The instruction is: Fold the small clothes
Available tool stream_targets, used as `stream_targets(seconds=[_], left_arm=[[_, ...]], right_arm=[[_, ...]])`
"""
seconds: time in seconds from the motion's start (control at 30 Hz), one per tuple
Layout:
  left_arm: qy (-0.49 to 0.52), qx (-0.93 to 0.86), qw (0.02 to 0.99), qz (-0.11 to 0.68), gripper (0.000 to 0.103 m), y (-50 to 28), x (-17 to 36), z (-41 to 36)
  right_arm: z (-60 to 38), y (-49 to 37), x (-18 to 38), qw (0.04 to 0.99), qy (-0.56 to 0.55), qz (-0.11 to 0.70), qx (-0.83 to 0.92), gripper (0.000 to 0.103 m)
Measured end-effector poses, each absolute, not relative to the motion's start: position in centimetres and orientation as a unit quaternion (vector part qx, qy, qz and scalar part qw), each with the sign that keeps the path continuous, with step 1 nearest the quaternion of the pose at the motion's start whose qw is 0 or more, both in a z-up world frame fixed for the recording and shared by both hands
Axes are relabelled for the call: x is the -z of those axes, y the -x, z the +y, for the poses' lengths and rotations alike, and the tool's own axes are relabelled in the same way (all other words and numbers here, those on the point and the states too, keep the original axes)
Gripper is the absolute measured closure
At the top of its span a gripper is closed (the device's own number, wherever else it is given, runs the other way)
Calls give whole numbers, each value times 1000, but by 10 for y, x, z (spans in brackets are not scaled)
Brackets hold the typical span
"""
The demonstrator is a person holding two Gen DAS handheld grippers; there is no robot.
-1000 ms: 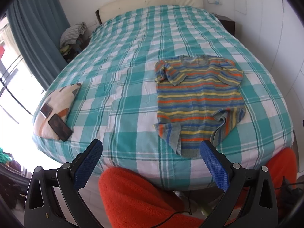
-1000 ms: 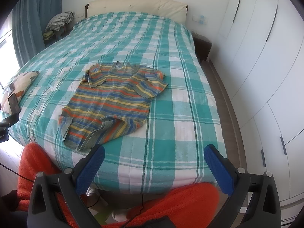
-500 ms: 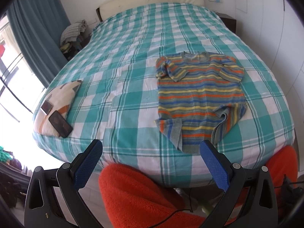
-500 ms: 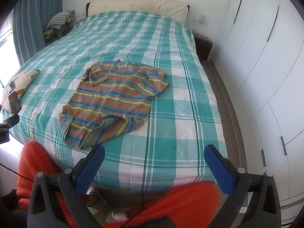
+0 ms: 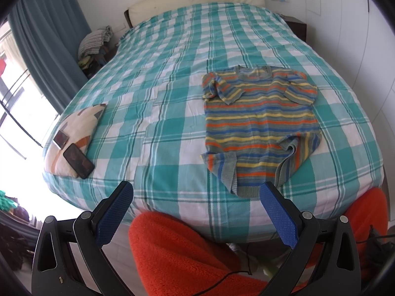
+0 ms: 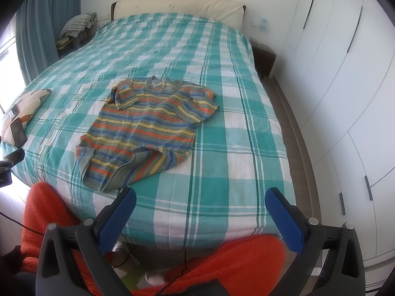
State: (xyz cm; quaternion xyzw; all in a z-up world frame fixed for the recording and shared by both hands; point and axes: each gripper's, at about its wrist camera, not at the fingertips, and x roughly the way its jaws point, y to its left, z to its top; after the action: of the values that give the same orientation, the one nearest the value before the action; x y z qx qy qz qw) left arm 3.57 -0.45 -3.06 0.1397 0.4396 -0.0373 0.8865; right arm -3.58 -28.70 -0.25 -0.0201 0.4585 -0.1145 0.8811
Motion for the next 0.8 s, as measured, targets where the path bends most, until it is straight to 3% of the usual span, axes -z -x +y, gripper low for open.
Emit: stream_targets(seconds=[0.8], left_arm=[[-141, 36, 886, 441, 0, -32, 35, 0]], right_arm=[[-291, 37, 12, 879, 20, 463, 114, 0]])
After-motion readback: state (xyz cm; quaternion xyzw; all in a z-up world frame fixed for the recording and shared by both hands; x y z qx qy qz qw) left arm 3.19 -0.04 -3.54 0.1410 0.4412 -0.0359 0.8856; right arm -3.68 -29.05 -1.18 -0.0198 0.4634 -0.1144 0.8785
